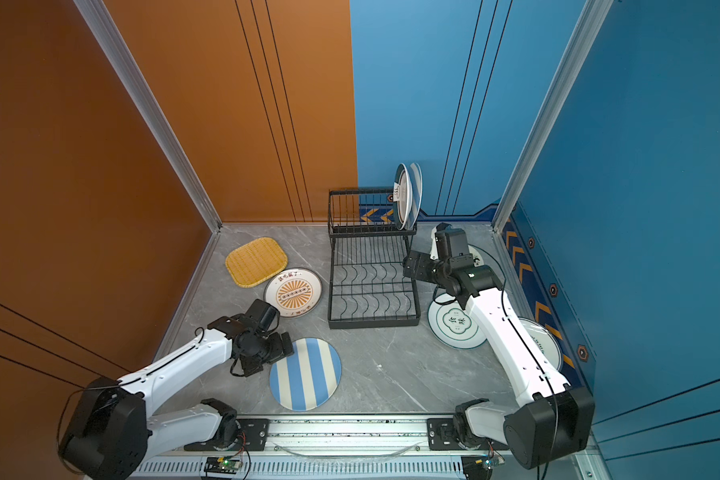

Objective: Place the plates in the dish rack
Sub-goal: 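Push the blue-white striped plate toward the right arm with left gripper, then push the striped plate further with left gripper while right gripper reaches its edge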

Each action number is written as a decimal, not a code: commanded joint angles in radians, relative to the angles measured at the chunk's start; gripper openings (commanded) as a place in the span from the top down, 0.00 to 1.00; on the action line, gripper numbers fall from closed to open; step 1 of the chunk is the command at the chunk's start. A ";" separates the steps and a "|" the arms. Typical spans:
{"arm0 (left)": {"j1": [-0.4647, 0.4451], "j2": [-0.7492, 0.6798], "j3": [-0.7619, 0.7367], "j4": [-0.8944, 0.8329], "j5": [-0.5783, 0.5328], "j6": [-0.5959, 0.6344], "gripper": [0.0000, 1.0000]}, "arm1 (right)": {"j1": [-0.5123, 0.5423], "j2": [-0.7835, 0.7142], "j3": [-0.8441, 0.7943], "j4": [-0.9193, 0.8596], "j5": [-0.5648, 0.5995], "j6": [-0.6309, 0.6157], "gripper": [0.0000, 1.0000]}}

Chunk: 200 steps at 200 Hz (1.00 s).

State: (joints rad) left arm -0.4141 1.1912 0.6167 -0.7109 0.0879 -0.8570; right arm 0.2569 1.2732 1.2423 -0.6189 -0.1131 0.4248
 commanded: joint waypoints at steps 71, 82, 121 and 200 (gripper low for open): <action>-0.107 0.081 -0.033 0.122 0.109 0.042 0.02 | 0.007 -0.022 -0.022 -0.019 -0.030 0.023 0.00; -0.127 0.111 -0.015 0.143 0.128 0.050 0.02 | 0.008 -0.026 -0.027 -0.019 -0.032 0.025 0.00; -0.218 0.245 0.089 0.174 0.188 0.103 0.02 | 0.011 -0.048 -0.046 -0.028 -0.024 0.030 0.00; -0.343 0.430 0.286 0.190 0.313 0.135 0.02 | 0.022 -0.097 -0.101 -0.064 -0.046 0.053 0.00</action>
State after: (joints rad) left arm -0.7326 1.5757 0.8783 -0.5343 0.3183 -0.7643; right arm 0.2703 1.1961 1.1706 -0.6373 -0.1337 0.4541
